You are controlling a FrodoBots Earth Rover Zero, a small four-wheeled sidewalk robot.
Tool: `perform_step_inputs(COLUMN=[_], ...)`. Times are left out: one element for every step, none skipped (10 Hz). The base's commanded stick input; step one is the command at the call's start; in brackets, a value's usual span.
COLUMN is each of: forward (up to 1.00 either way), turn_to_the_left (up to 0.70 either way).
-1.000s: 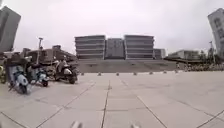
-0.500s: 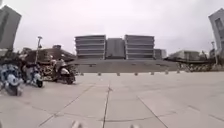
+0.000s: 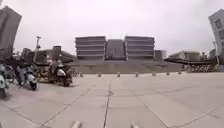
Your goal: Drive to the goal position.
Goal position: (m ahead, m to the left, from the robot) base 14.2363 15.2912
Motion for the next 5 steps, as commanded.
perform_step_inputs(forward=[0.7, 0.7, 0.7, 0.7, 0.7], turn_to_the_left=[0.0, 0.0, 0.0, 0.0, 0.0])
